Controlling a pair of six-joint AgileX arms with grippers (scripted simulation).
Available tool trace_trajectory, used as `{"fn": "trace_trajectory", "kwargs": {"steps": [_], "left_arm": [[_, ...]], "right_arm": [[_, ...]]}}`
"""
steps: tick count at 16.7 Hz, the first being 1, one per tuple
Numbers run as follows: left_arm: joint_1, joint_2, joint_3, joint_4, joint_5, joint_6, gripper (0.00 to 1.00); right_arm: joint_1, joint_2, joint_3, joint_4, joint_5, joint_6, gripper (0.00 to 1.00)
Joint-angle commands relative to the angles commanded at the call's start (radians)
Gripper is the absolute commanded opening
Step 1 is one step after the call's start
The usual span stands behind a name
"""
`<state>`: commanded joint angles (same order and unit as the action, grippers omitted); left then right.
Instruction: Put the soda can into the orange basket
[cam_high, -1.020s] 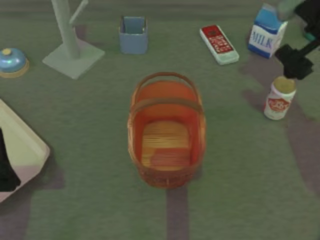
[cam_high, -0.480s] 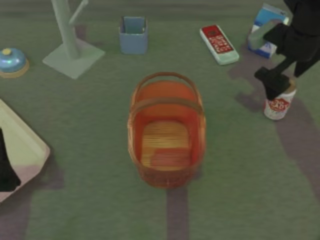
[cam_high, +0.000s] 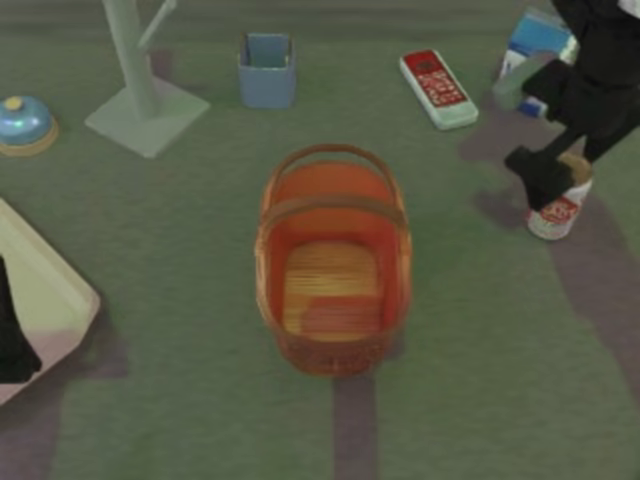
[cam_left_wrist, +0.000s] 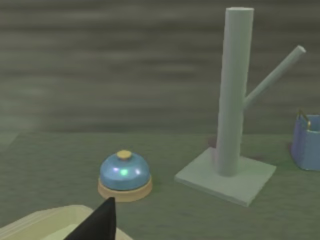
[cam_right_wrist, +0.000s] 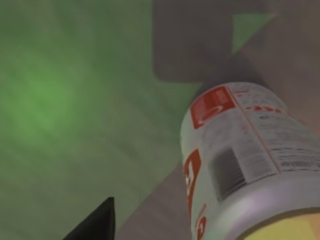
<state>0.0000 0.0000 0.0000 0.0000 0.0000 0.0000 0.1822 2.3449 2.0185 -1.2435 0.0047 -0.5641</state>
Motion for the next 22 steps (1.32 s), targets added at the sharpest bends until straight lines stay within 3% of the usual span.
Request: {"fn": "trace_trajectory", "kwargs": {"steps": [4, 8, 21, 22], "left_arm": [[0.000, 0.000, 0.000, 0.000, 0.000, 0.000, 1.00], [0.000, 0.000, 0.000, 0.000, 0.000, 0.000, 1.00], [0.000, 0.000, 0.000, 0.000, 0.000, 0.000, 1.00], [0.000, 0.000, 0.000, 0.000, 0.000, 0.000, 1.00]], "right_arm": [[0.002, 0.017, -0.087, 0.105, 0.000, 0.002, 1.00], [0.002, 0.018, -0.092, 0.110, 0.000, 0.002, 1.00], [0.002, 0.018, -0.092, 0.110, 0.000, 0.002, 0.02], [0.002, 0.018, -0.092, 0.110, 0.000, 0.002, 0.00]]}}
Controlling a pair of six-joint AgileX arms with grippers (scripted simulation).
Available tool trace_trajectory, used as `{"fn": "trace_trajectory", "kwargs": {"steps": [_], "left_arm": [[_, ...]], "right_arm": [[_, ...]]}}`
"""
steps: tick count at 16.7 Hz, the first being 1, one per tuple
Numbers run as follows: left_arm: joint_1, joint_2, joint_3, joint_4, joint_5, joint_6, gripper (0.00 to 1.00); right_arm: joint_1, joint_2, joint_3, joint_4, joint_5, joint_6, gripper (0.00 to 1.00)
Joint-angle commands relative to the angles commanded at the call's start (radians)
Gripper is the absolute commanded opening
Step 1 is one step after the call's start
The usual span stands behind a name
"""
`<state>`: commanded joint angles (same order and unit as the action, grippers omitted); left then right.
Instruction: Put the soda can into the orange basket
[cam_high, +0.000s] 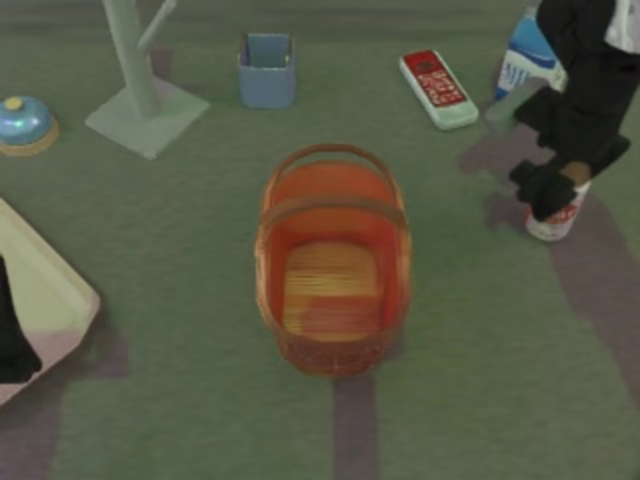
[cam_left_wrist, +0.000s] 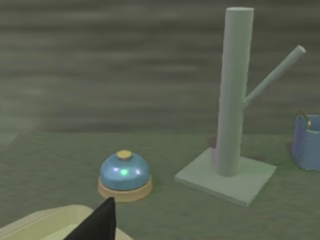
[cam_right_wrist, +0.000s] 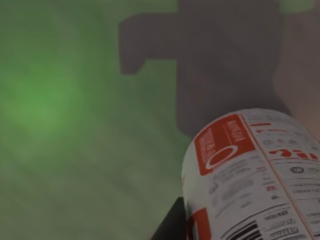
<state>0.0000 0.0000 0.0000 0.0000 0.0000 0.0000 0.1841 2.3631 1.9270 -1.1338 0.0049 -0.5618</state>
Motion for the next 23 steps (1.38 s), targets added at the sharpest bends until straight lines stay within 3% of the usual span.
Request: {"fn": "trace_trajectory", "kwargs": {"steps": [9, 12, 14, 17, 23], "left_arm": [[0.000, 0.000, 0.000, 0.000, 0.000, 0.000, 1.00], [0.000, 0.000, 0.000, 0.000, 0.000, 0.000, 1.00], [0.000, 0.000, 0.000, 0.000, 0.000, 0.000, 1.00], [0.000, 0.000, 0.000, 0.000, 0.000, 0.000, 1.00], [0.000, 0.000, 0.000, 0.000, 0.000, 0.000, 1.00]], "right_arm": [[-0.003, -0.002, 0.000, 0.000, 0.000, 0.001, 0.00], [0.007, -0.011, -0.019, 0.061, -0.040, 0.016, 0.00], [0.018, -0.023, -0.048, 0.155, -0.097, 0.043, 0.00], [0.036, -0.048, -0.115, 0.370, -0.219, 0.107, 0.00], [0.080, -0.120, -0.318, 0.957, -0.545, 0.291, 0.00]]}}
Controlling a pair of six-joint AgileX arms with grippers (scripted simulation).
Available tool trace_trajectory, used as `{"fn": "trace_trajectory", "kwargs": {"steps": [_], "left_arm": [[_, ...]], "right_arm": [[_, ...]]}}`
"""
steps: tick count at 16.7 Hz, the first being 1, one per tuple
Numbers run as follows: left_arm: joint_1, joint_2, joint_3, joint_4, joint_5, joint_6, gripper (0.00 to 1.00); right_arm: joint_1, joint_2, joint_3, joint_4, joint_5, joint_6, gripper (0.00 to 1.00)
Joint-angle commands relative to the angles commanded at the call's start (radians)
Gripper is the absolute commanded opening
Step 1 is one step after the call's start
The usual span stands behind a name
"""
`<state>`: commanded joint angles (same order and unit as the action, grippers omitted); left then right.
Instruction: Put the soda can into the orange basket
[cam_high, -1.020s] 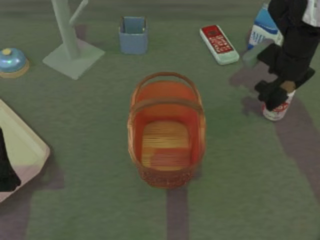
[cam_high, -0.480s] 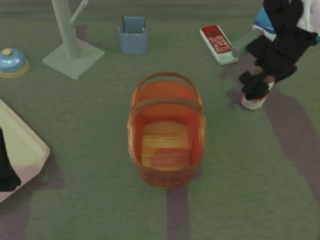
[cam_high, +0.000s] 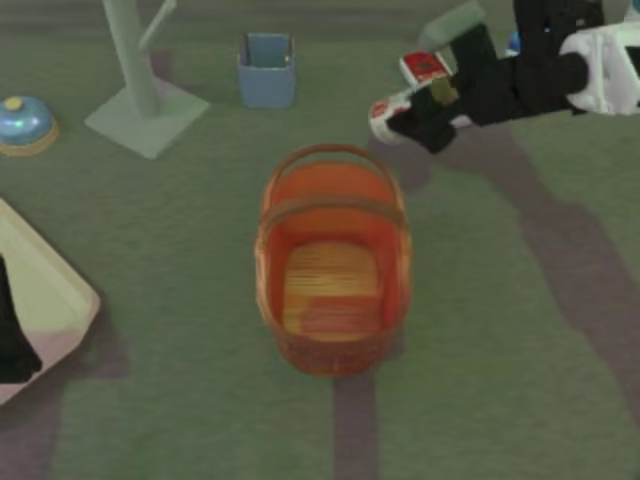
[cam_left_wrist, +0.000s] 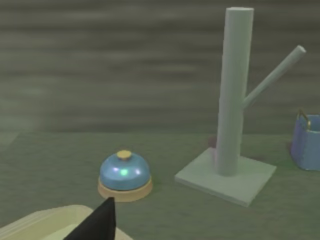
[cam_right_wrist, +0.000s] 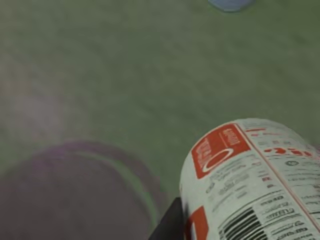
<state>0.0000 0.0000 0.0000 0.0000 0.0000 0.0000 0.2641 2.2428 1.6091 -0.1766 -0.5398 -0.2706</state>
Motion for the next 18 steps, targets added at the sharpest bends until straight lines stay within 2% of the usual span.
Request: {"fn": "trace_trajectory", "kwargs": {"steps": [6, 8, 10, 13, 18], "left_arm": [[0.000, 0.000, 0.000, 0.000, 0.000, 0.000, 1.00], [0.000, 0.000, 0.000, 0.000, 0.000, 0.000, 1.00], [0.000, 0.000, 0.000, 0.000, 0.000, 0.000, 1.00], [0.000, 0.000, 0.000, 0.000, 0.000, 0.000, 1.00], [0.000, 0.000, 0.000, 0.000, 0.000, 0.000, 1.00]], "right_arm": [[0.044, -0.105, -0.222, 0.599, -0.331, 0.189, 0.00], [0.056, -0.143, -0.280, 0.757, -0.421, 0.236, 0.00], [0.066, -0.179, -0.324, 0.876, -0.494, 0.271, 0.00], [0.075, -0.215, -0.362, 0.974, -0.558, 0.300, 0.00], [0.076, -0.220, -0.366, 0.986, -0.567, 0.304, 0.00]]}}
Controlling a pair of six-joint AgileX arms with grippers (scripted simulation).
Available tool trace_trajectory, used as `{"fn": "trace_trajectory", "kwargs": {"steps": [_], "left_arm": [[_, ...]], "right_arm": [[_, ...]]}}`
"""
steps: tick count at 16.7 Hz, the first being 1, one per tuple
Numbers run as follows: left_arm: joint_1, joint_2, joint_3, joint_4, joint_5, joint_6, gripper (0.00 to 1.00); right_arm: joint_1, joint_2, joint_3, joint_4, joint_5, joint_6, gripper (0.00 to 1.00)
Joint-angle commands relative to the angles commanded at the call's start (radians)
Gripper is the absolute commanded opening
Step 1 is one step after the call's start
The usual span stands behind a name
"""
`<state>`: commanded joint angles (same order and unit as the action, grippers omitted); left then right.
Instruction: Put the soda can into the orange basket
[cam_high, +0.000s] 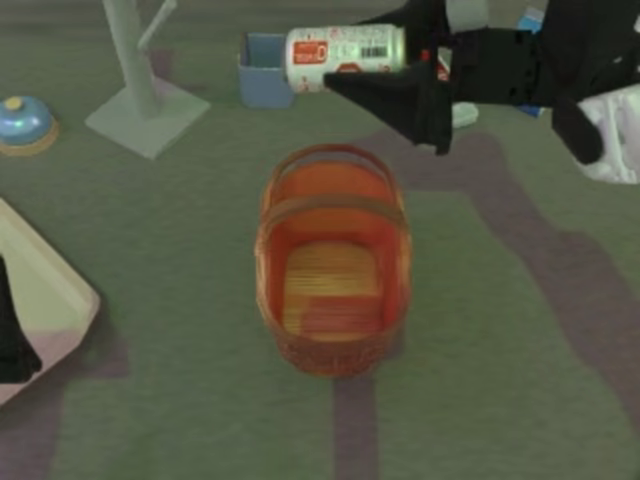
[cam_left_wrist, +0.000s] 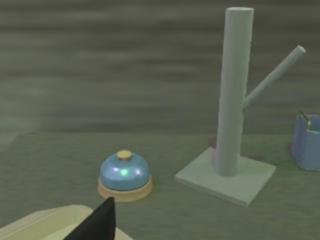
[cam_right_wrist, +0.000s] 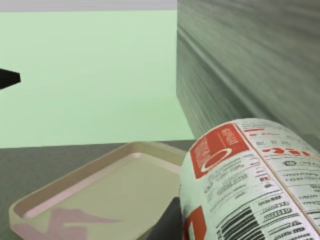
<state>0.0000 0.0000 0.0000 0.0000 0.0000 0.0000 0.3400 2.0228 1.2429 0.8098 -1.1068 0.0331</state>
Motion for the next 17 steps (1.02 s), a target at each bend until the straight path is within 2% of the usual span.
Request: {"fn": "trace_trajectory", "kwargs": {"steps": [4, 11, 16, 17], "left_arm": [[0.000, 0.000, 0.000, 0.000, 0.000, 0.000, 1.00], [0.000, 0.000, 0.000, 0.000, 0.000, 0.000, 1.00], [0.000, 0.000, 0.000, 0.000, 0.000, 0.000, 1.00], [0.000, 0.000, 0.000, 0.000, 0.000, 0.000, 1.00]], "right_arm": [[-0.001, 0.041, -0.006, 0.039, -0.003, 0.000, 0.00], [0.004, 0.239, -0.076, 0.312, 0.003, -0.004, 0.00], [0.005, 0.252, -0.082, 0.327, 0.004, -0.004, 0.00], [0.005, 0.252, -0.082, 0.327, 0.004, -0.004, 0.08]]}}
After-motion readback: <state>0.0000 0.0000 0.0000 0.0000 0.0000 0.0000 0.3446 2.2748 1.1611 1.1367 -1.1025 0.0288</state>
